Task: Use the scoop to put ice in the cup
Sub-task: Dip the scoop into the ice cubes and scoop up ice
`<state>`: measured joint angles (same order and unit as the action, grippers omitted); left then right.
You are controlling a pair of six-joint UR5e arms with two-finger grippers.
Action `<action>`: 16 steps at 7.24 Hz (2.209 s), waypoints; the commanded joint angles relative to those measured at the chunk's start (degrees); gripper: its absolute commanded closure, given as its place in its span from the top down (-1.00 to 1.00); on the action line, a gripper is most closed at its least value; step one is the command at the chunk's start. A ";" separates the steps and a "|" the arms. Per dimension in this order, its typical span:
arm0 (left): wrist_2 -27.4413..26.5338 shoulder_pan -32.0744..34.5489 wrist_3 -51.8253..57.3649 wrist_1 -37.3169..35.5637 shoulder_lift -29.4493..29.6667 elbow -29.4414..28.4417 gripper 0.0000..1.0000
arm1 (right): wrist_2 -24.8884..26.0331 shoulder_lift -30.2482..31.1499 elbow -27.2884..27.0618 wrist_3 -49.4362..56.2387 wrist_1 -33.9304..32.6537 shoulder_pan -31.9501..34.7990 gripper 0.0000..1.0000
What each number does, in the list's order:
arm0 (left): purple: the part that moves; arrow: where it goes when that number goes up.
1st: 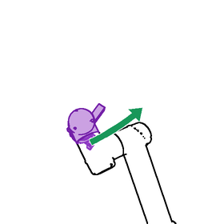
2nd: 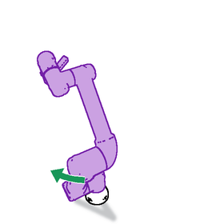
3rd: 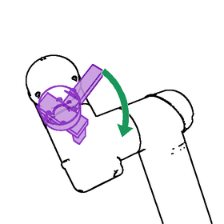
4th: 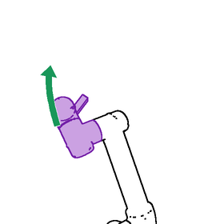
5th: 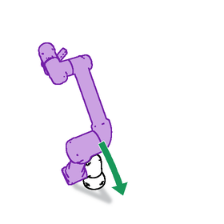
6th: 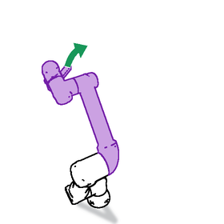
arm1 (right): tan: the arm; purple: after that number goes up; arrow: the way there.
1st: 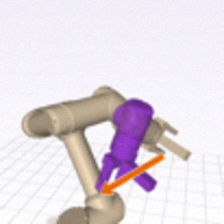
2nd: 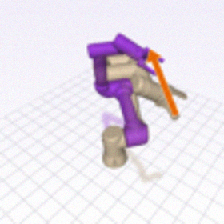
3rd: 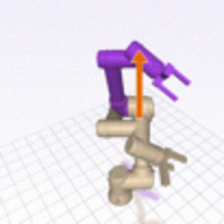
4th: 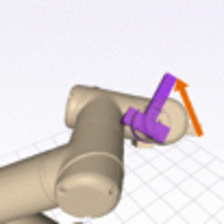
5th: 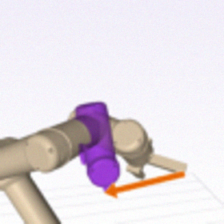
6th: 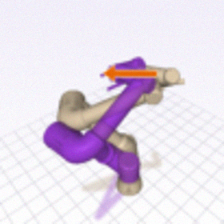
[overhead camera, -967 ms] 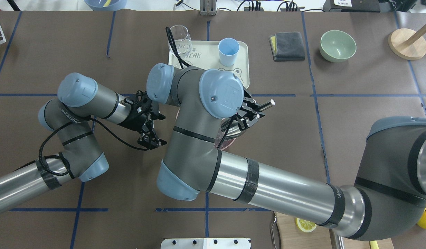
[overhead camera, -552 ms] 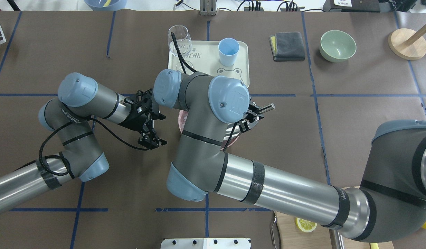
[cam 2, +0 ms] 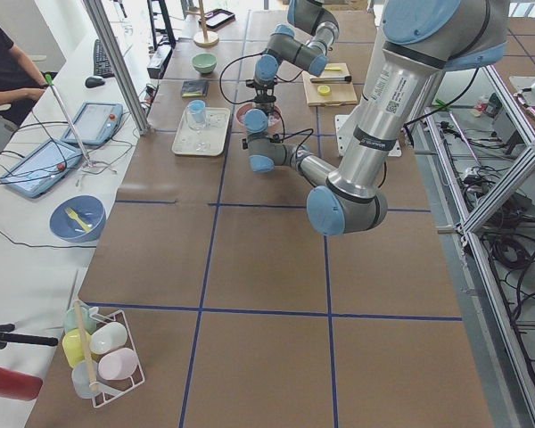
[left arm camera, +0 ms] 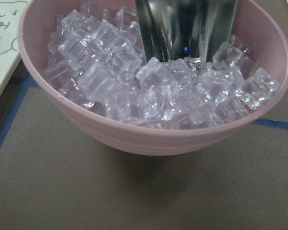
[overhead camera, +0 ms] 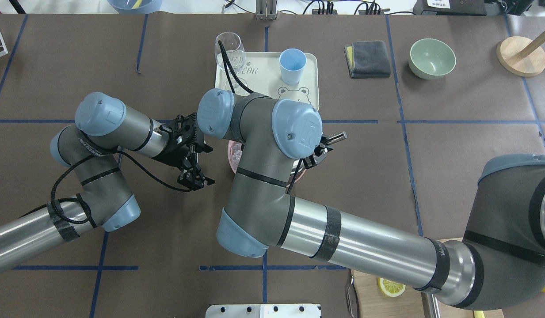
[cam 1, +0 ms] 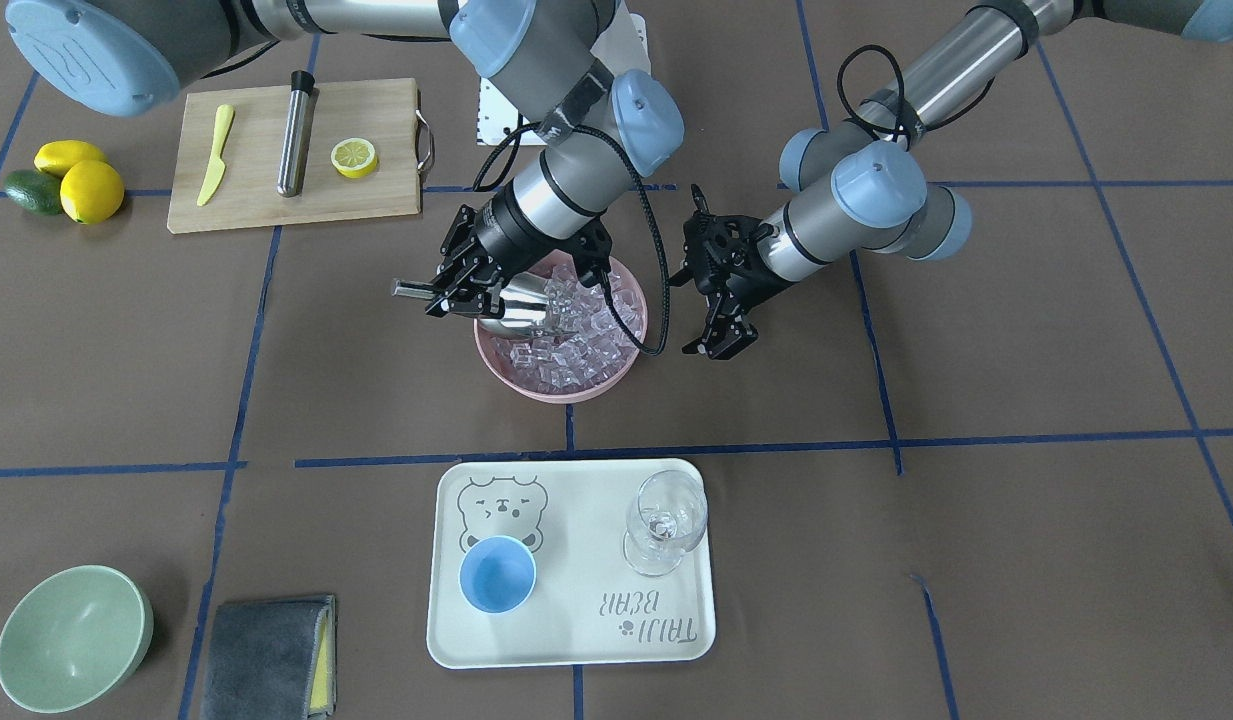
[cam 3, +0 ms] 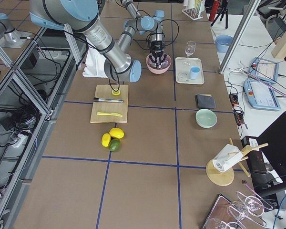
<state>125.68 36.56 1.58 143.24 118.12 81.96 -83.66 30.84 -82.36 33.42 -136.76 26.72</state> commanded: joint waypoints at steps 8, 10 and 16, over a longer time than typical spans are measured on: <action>0.00 0.00 0.09 0.11 0.09 -0.14 1.00 | -0.89 10.36 -7.20 0.33 13.26 -0.09 -1.00; 0.00 0.00 0.09 0.11 0.09 -0.05 1.00 | -0.98 13.09 -9.48 0.42 16.86 0.17 -1.00; 0.00 0.44 0.18 0.11 0.45 0.30 1.00 | -12.22 20.12 -15.80 1.48 26.46 5.79 -1.00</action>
<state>125.69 36.97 1.76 143.35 118.48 82.24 -93.45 49.58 -95.83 34.58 -110.61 30.95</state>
